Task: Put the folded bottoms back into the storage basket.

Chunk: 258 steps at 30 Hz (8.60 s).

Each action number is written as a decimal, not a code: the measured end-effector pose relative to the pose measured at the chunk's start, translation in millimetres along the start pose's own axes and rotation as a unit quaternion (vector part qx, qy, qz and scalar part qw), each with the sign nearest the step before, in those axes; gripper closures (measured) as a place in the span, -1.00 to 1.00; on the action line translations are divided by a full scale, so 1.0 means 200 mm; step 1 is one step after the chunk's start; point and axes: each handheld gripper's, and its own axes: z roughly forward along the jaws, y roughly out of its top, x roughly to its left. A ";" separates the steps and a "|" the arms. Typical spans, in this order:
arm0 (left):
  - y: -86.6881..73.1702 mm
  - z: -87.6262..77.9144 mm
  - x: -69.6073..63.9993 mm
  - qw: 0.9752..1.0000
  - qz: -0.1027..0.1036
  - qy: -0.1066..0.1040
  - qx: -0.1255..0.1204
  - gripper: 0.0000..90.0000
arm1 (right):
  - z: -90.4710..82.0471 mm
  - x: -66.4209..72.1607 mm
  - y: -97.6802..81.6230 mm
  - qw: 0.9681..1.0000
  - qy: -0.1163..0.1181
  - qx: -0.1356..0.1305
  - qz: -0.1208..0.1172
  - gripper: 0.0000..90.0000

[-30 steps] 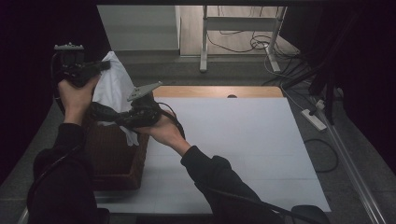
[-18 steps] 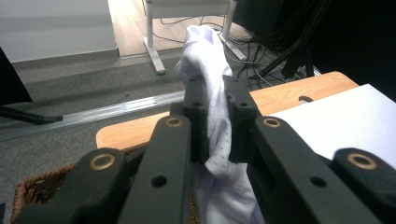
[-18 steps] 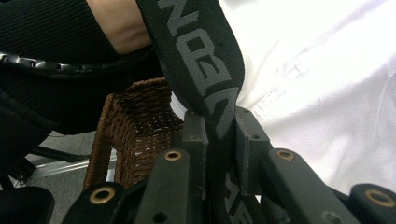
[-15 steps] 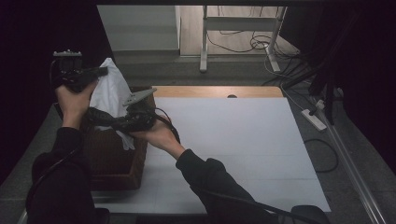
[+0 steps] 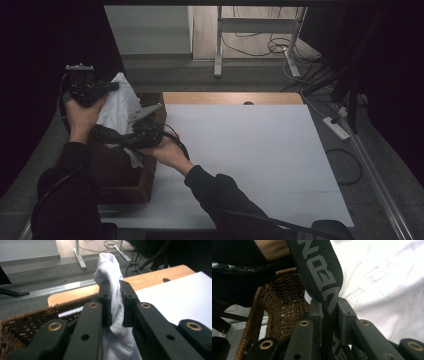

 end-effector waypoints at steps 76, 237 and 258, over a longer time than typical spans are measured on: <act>-0.38 0.54 -0.05 0.973 -0.017 -0.020 0.227 -0.31 | -0.58 -0.12 -0.17 0.993 -0.097 0.061 0.009 -1.00; -0.88 -0.37 -0.76 0.997 0.038 -0.063 0.027 -1.00 | -1.52 0.15 -0.98 0.972 -0.189 0.057 0.125 -1.00; -0.96 -0.42 -0.75 0.998 0.031 -0.058 0.022 -1.00 | -1.70 0.21 -1.10 0.955 -0.246 0.050 0.158 -1.00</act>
